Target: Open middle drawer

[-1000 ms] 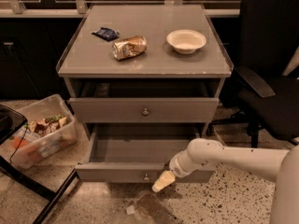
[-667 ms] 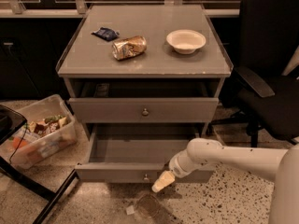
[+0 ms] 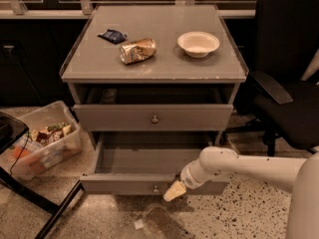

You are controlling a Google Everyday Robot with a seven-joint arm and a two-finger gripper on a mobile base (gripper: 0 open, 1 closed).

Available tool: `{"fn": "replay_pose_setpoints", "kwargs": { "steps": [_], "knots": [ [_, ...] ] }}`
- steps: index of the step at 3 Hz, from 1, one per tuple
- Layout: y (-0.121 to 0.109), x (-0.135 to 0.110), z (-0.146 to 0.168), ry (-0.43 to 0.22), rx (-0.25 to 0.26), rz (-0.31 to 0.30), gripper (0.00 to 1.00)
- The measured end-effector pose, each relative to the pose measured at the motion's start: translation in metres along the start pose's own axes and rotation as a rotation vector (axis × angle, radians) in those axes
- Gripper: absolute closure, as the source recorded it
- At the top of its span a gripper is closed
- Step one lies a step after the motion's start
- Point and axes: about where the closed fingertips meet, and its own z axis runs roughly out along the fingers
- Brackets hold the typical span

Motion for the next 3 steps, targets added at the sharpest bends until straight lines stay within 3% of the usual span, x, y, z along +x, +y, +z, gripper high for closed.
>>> {"fn": "replay_pose_setpoints", "kwargs": {
  "steps": [3],
  "knots": [
    [-0.015, -0.006, -0.007, 0.0, 0.0, 0.0, 0.89]
  ]
}}
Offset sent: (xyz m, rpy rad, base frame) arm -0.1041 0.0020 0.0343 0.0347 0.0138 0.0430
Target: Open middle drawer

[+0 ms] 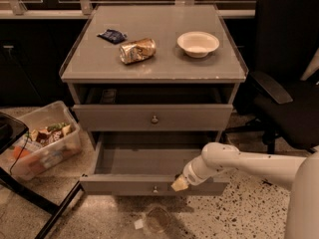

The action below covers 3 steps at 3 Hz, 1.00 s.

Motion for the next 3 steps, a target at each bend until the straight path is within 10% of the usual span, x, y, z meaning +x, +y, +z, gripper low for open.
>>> {"fn": "replay_pose_setpoints", "kwargs": {
  "steps": [2, 3],
  "knots": [
    [0.006, 0.003, -0.004, 0.0, -0.003, -0.006, 0.97],
    [0.012, 0.006, -0.004, -0.001, -0.008, -0.009, 0.78]
  ]
}}
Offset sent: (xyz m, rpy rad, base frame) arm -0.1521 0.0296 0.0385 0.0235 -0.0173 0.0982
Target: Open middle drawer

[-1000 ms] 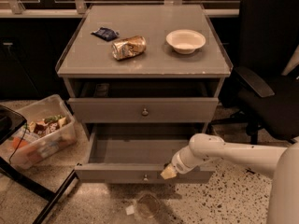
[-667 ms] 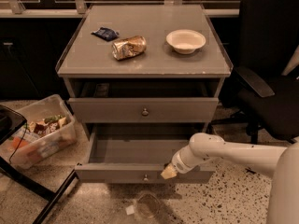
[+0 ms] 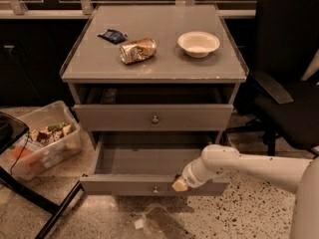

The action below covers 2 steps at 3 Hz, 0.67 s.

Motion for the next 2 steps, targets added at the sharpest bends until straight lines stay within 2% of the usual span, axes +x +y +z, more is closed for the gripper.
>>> {"fn": "replay_pose_setpoints", "kwargs": {
  "steps": [2],
  "knots": [
    [0.0075, 0.0053, -0.0007, -0.002, -0.009, -0.005, 0.32]
  ]
}}
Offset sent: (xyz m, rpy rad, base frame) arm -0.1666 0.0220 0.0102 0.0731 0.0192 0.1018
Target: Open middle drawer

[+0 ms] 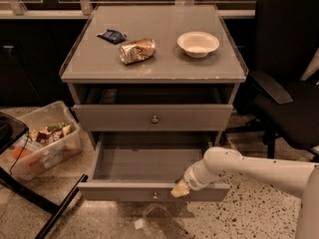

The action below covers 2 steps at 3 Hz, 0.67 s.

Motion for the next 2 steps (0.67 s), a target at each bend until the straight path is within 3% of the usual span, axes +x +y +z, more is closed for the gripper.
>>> {"fn": "replay_pose_setpoints", "kwargs": {
  "steps": [1, 2],
  "knots": [
    [-0.003, 0.0, -0.001, 0.0, 0.0, 0.0, 0.09],
    [0.026, 0.013, -0.003, -0.002, -0.018, -0.02, 0.0]
  ]
}}
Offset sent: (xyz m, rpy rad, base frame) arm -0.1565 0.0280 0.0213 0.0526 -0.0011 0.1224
